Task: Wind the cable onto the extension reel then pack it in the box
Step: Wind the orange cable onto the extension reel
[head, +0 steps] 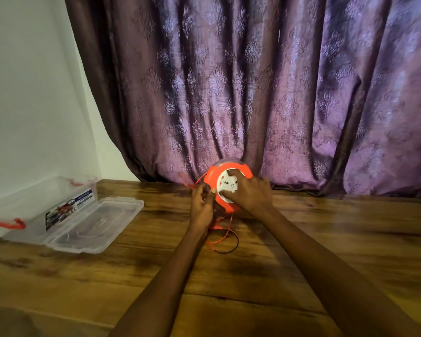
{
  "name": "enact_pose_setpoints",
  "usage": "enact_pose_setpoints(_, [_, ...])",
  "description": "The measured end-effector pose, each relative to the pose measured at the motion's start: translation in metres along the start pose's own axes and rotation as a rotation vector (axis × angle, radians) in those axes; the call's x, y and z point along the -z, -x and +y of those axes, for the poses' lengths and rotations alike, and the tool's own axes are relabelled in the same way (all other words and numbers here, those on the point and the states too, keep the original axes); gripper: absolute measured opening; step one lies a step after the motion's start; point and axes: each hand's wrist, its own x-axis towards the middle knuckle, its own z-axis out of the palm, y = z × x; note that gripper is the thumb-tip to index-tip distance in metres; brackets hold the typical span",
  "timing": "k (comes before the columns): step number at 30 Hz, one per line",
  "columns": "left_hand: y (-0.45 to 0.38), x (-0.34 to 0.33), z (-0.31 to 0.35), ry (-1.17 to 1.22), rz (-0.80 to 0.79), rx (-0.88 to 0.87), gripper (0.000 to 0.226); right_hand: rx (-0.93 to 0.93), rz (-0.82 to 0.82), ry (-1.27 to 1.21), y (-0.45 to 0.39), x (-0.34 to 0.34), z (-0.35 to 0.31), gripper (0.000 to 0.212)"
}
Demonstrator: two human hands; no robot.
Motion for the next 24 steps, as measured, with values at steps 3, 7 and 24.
enact_pose_setpoints(3, [0.002,-0.002,-0.001,-0.013,-0.002,-0.028,0.014,-0.427,-0.171,-0.794,-0.006,0.007,-0.014,0.060])
enact_pose_setpoints(7, [0.001,0.003,-0.001,-0.049,-0.001,-0.038,0.018,-0.577,-0.178,-1.257,-0.003,-0.008,-0.016,0.035])
enact_pose_setpoints(24, [-0.006,0.015,0.000,0.111,-0.094,0.259,0.016,-0.309,-0.156,-1.429,0.001,-0.011,0.055,0.019])
